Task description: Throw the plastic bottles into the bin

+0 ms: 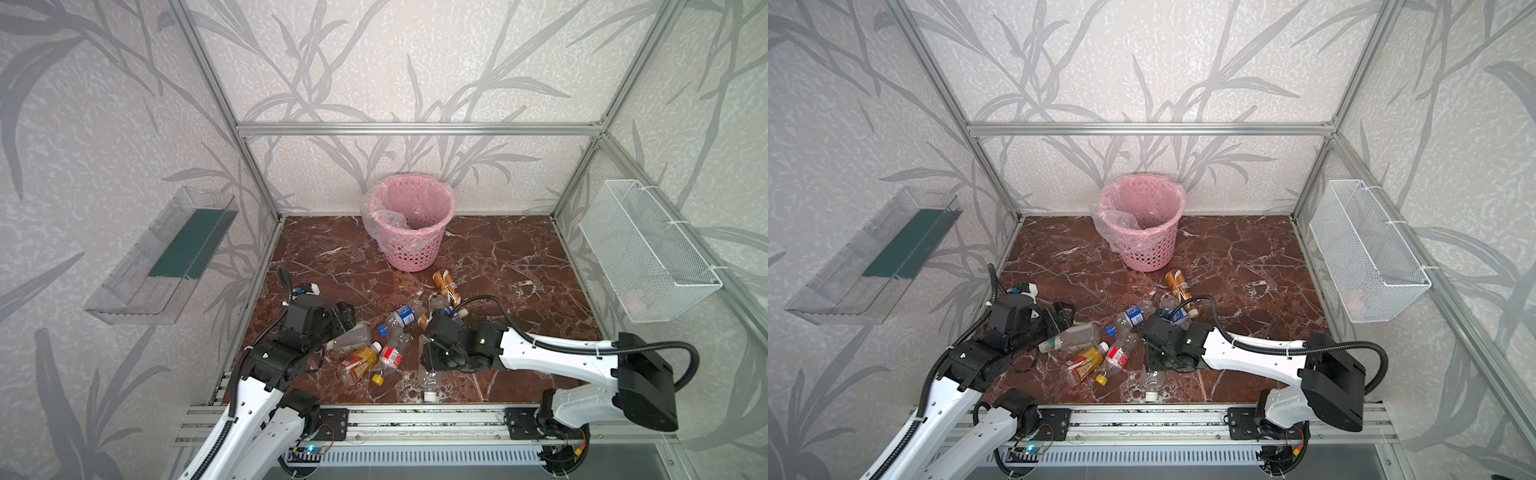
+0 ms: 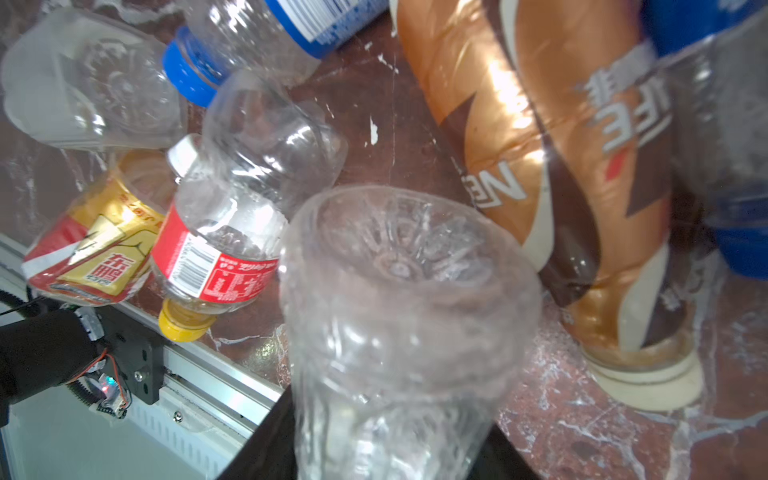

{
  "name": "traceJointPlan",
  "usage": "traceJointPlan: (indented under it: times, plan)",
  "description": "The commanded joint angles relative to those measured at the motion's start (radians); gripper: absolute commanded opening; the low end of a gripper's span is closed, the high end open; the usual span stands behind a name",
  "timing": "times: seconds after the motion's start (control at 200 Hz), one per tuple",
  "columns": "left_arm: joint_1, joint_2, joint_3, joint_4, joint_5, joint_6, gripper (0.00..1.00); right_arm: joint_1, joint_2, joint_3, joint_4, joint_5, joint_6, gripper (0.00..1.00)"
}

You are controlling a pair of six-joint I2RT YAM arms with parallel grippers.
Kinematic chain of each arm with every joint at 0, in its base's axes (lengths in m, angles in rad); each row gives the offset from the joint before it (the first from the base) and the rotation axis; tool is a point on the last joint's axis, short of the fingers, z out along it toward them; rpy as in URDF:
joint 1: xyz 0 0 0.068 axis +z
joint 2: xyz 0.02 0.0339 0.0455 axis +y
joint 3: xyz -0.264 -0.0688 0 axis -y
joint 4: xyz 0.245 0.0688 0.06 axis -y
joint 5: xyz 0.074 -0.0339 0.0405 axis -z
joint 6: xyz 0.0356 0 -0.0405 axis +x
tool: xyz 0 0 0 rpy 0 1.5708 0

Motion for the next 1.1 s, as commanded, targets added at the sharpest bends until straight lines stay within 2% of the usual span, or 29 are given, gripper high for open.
traceJointPlan:
  times: [0.0, 0.115, 0.345, 0.54, 0.645, 0.755, 0.87, 0.93, 0.99, 1.055, 1.095]
  plan:
    - [0.006, 0.013, 0.002, 0.025, -0.002, 0.002, 0.89, 0.000, -0.081, -0.059, 0.064, 0.053, -0.058, 0.50]
    - [0.006, 0.029, 0.003, 0.038, 0.004, 0.002, 0.89, -0.018, -0.167, -0.137, 0.142, 0.074, -0.084, 0.49]
    - [0.006, 0.057, 0.006, 0.057, 0.013, 0.000, 0.89, -0.087, -0.273, -0.207, 0.173, 0.060, -0.166, 0.49]
    - [0.006, 0.061, 0.000, 0.060, 0.008, -0.001, 0.89, -0.228, -0.363, -0.245, 0.193, 0.010, -0.228, 0.49]
    - [0.007, 0.063, 0.007, 0.057, 0.002, -0.001, 0.89, -0.315, -0.371, -0.177, 0.202, -0.041, -0.293, 0.49]
    - [0.007, 0.074, 0.032, 0.056, -0.003, 0.000, 0.89, -0.431, -0.280, 0.059, 0.190, -0.106, -0.398, 0.49]
    - [0.007, 0.097, 0.080, 0.054, -0.002, 0.002, 0.89, -0.513, -0.057, 0.543, 0.106, -0.111, -0.482, 0.55]
    - [0.007, 0.110, 0.110, 0.051, -0.001, 0.003, 0.89, -0.524, 0.075, 0.793, 0.017, -0.055, -0.513, 0.63]
    - [0.008, 0.117, 0.130, 0.049, 0.001, 0.003, 0.89, -0.560, 0.205, 0.983, -0.064, -0.067, -0.490, 0.73]
    - [0.009, 0.117, 0.140, 0.052, 0.003, 0.006, 0.89, -0.589, 0.317, 1.142, -0.187, -0.090, -0.469, 0.78]
    - [0.010, 0.115, 0.143, 0.050, 0.002, 0.008, 0.89, -0.593, 0.333, 1.189, -0.250, -0.095, -0.476, 0.81]
